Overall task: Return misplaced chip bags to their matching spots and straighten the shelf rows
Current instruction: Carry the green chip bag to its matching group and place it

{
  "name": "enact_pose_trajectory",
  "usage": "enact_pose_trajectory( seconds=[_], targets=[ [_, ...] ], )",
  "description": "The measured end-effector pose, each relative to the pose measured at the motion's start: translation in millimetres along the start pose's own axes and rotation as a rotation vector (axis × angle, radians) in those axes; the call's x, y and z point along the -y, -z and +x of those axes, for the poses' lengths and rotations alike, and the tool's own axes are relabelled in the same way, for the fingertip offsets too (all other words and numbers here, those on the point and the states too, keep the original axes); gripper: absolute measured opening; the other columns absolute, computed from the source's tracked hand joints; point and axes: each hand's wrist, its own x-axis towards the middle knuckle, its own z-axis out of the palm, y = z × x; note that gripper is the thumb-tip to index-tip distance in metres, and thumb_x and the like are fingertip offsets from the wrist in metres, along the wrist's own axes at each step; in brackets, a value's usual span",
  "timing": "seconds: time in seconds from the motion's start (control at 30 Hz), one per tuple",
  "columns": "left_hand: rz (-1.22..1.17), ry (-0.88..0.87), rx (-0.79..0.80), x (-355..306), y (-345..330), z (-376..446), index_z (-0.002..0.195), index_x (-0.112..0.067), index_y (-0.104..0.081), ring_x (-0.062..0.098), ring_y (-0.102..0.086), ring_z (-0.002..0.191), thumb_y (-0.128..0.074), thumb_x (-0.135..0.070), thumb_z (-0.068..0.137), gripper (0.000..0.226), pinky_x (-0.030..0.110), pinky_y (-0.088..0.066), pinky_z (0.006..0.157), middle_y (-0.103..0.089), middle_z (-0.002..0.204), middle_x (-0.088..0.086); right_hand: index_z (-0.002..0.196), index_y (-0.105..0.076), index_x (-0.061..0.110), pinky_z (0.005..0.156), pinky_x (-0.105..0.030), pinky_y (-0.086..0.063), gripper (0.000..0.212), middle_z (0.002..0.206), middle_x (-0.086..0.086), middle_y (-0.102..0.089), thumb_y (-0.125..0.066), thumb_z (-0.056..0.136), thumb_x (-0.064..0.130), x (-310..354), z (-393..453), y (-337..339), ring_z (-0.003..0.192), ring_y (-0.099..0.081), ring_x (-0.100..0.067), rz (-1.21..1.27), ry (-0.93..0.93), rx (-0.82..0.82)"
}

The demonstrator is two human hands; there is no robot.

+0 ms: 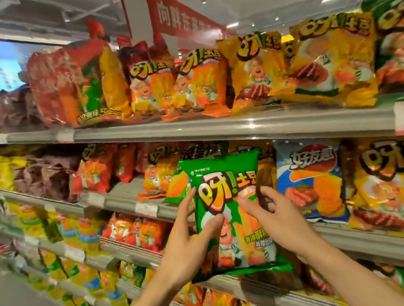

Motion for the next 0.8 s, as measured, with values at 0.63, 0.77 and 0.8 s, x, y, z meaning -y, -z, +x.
enact_pose_trajectory(
  seconds=[0.63,0.77,0.8],
  targets=[
    [-0.158,-0.156,0.237,24,-22,84,0.146,-0.054,-0.026,-0.001,-0.033,0.137,-0.066,-0.051,0.085,0.073,0.040,-0.031,0.115,-0.040,0.149,-0.017,0.148,-0.039,0.017,0.110,-0.040,-0.040,0.083,0.143,-0.007,-0.046,-0.061,0.085,0.066,-4,5,68,0.131,-0.046,-0.022,-0.598,-0.139,-0.570],
    [-0.137,-0.154,0.243,31,-13,88,0.148,-0.051,-0.023,0.004,-0.031,0.141,-0.065,-0.049,0.087,0.074,0.043,-0.030,0.116,-0.034,0.155,-0.015,0.158,-0.010,0.014,0.119,-0.045,-0.028,0.121,0.160,-0.011,-0.025,-0.062,0.071,0.080,-10,24,57,0.147,-0.025,-0.029,-0.651,-0.270,-0.527],
    [-0.142,-0.150,0.247,32,-10,88,0.149,-0.050,-0.023,0.006,-0.030,0.141,-0.065,-0.049,0.087,0.075,0.043,-0.029,0.117,-0.033,0.156,-0.014,0.159,-0.006,0.014,0.119,-0.046,-0.027,0.127,0.161,-0.011,-0.023,-0.064,0.068,0.081,-10,29,53,0.148,-0.023,-0.030,-0.634,-0.298,-0.531]
  ],
)
